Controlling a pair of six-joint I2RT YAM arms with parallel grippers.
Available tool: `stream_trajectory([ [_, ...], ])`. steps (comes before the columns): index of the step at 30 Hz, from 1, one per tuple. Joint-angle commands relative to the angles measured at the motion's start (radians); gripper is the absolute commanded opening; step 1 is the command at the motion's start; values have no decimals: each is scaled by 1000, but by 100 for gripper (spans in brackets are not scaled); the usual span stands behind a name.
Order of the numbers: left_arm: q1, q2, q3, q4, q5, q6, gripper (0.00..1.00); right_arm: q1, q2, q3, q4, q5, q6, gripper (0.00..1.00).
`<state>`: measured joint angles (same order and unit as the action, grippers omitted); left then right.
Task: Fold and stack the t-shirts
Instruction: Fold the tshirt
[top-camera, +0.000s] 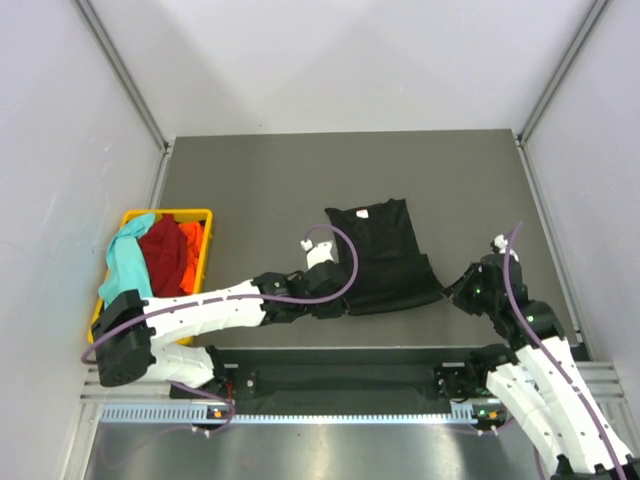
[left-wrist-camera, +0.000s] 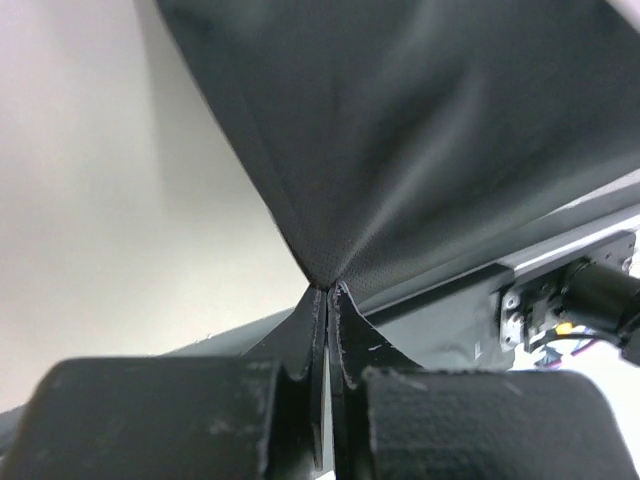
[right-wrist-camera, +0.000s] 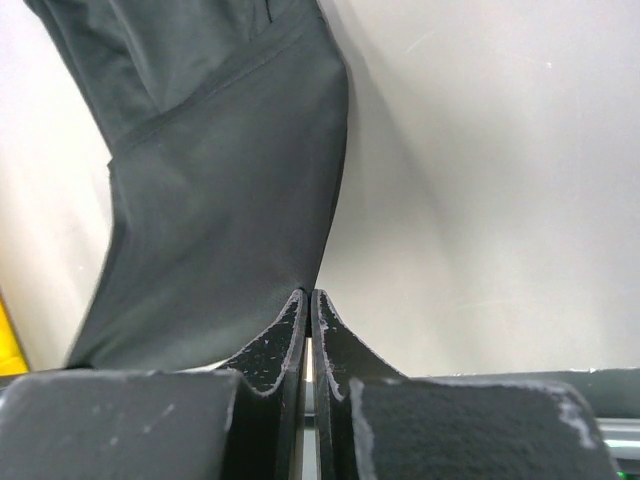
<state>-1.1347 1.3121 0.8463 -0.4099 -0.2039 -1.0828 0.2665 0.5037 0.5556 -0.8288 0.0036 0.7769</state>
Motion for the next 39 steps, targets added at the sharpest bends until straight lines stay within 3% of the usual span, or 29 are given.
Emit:
stream_trajectory([
  [1, 19, 6, 97, -46, -75, 33, 0, 8, 82, 94, 74, 36, -66, 0],
  [11, 318, 137, 308, -36, 115, 237, 0, -1, 449, 320, 287, 32, -165, 0],
  [21, 611, 473, 617, -26, 323, 366, 0, -36, 953, 663, 404, -50, -231, 0],
  [32, 786, 771, 778, 245, 613, 385, 0, -65, 1354, 929, 470, -162, -243, 0],
  [39, 816, 900, 869, 355, 736, 386, 0, -96, 1420, 978, 522, -174, -229, 0],
])
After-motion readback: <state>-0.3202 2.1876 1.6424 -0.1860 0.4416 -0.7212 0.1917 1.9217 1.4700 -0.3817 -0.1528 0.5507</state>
